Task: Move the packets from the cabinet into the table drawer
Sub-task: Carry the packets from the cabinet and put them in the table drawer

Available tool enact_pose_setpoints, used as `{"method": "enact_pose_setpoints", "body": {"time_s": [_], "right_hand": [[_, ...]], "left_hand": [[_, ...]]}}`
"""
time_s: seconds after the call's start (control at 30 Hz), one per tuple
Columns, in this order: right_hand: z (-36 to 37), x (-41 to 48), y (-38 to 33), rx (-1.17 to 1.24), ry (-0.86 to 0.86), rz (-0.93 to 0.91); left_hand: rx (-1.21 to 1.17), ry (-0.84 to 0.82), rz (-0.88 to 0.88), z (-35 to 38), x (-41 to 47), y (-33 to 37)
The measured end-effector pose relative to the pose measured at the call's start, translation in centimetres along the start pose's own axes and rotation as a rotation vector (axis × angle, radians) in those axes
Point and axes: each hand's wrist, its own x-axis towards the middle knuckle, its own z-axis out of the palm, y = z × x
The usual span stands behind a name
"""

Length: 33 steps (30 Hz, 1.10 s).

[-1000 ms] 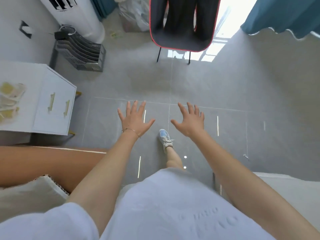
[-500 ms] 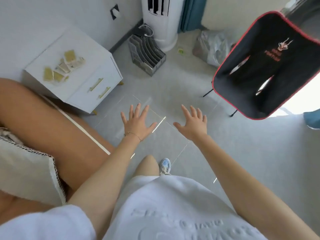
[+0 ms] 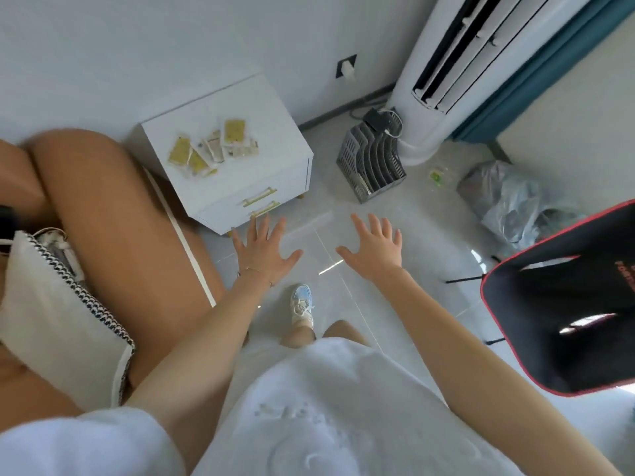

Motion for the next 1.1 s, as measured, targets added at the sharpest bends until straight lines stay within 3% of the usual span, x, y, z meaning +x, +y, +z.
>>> {"method": "enact_pose_setpoints", "body": {"time_s": [0.53, 0.8, 1.1], "right_hand": [[-9.4, 21.6, -13.8, -0.218, -0.084, -0.261], [-12.4, 30.6, -18.6, -0.333, -0.166, -0.371], [-9.1, 38.3, -22.8, -0.191, -0.256, -0.264]], "left_hand": [[-0.183, 0.017, -0.366, -8.0, 15.3, -11.4], [-0.486, -0.021, -0.537, -10.1, 22.0, -14.7], [-0.670, -0.042, -0.650, -8.7, 27.7, -20.1]]}}
